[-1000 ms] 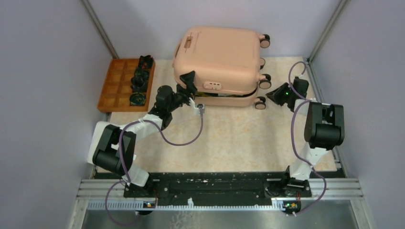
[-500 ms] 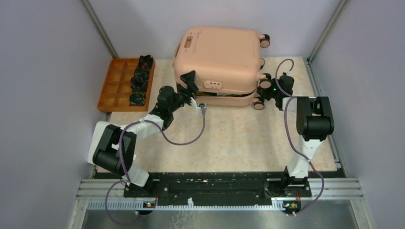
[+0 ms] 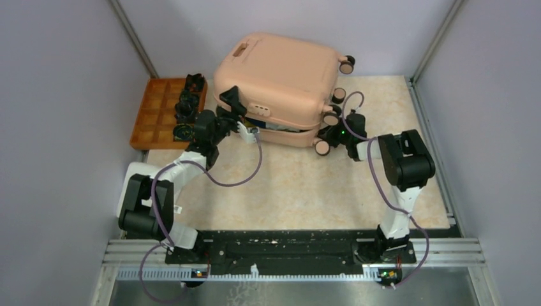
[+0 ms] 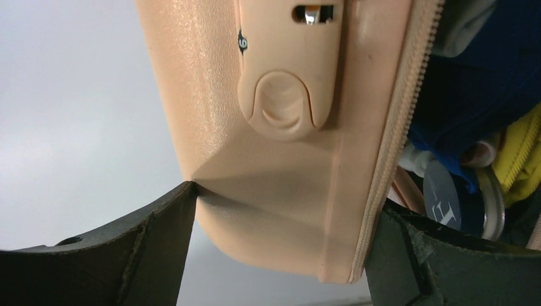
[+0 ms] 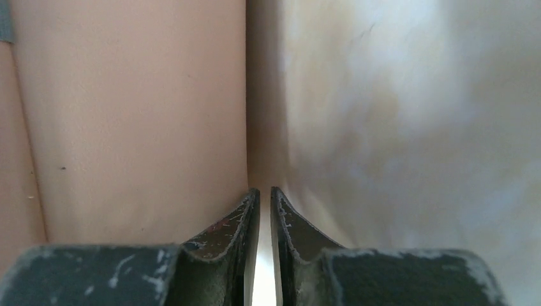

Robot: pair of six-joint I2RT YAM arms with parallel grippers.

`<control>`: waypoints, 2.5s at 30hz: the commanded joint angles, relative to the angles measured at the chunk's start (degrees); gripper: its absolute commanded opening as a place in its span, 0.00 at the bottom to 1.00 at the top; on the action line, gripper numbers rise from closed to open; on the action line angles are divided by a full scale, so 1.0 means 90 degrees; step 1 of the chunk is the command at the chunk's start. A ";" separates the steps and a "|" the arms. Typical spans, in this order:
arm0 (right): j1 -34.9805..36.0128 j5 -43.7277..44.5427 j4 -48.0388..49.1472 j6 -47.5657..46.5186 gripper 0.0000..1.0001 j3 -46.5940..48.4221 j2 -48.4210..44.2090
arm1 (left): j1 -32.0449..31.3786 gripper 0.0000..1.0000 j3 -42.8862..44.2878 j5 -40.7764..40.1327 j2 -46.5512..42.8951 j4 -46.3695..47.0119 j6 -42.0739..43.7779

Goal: Pack the luggage
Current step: Zip the luggage at the center of the board.

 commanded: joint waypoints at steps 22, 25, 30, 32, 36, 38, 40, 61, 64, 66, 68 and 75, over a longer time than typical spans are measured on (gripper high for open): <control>-0.0968 -0.3053 -0.2467 -0.9278 0.66 -0.0003 -0.1939 | 0.0050 0.65 -0.0296 0.0056 -0.0430 -0.0469 -0.1043; -0.0964 -0.3205 -0.1267 -0.9305 0.66 -0.0544 -0.2083 | 0.0053 0.65 -0.0240 0.0051 -0.0411 -0.0487 -0.1041; -0.0951 -0.3187 0.0335 -0.9233 0.65 -0.0855 -0.1921 | 0.0050 0.65 -0.0182 -0.0030 -0.0339 -0.0475 -0.1020; -0.0905 -0.3239 0.0922 -0.9014 0.63 -0.0871 -0.1741 | 0.0051 0.65 -0.0151 -0.0059 -0.0289 -0.0460 -0.0994; -0.0848 -0.3394 0.1910 -0.8576 0.60 -0.0909 -0.1514 | 0.0052 0.64 -0.0145 -0.0083 -0.0257 -0.0459 -0.0890; -0.0791 -0.3421 0.2249 -0.8539 0.59 -0.0949 -0.1462 | 0.0050 0.64 -0.0120 -0.0125 -0.0226 -0.0449 -0.0882; -0.0727 -0.3433 0.2091 -0.8724 0.59 -0.0844 -0.1421 | 0.0041 0.64 -0.0110 -0.0148 -0.0198 -0.0448 -0.0868; -0.0154 -0.3329 0.0547 -1.0751 0.44 -0.0242 -0.1029 | -0.0060 0.64 -0.0181 -0.0047 -0.0213 -0.0349 -0.0619; -0.0143 -0.3304 0.0876 -1.0729 0.34 -0.0324 -0.0970 | -0.0085 0.64 -0.0125 -0.0061 -0.0201 -0.0342 -0.0623; -0.0137 -0.3304 0.1235 -1.0647 0.24 -0.0445 -0.0966 | -0.0091 0.63 -0.0054 -0.0083 -0.0167 -0.0349 -0.0628; -0.0136 -0.3304 0.1669 -1.0456 0.14 -0.0582 -0.0956 | -0.0101 0.63 0.0018 -0.0104 -0.0157 -0.0390 -0.0647; -0.0085 -0.3004 0.3132 -1.0013 0.00 -0.1162 -0.1036 | -0.0116 0.63 0.0112 -0.0242 -0.0154 -0.0518 -0.0759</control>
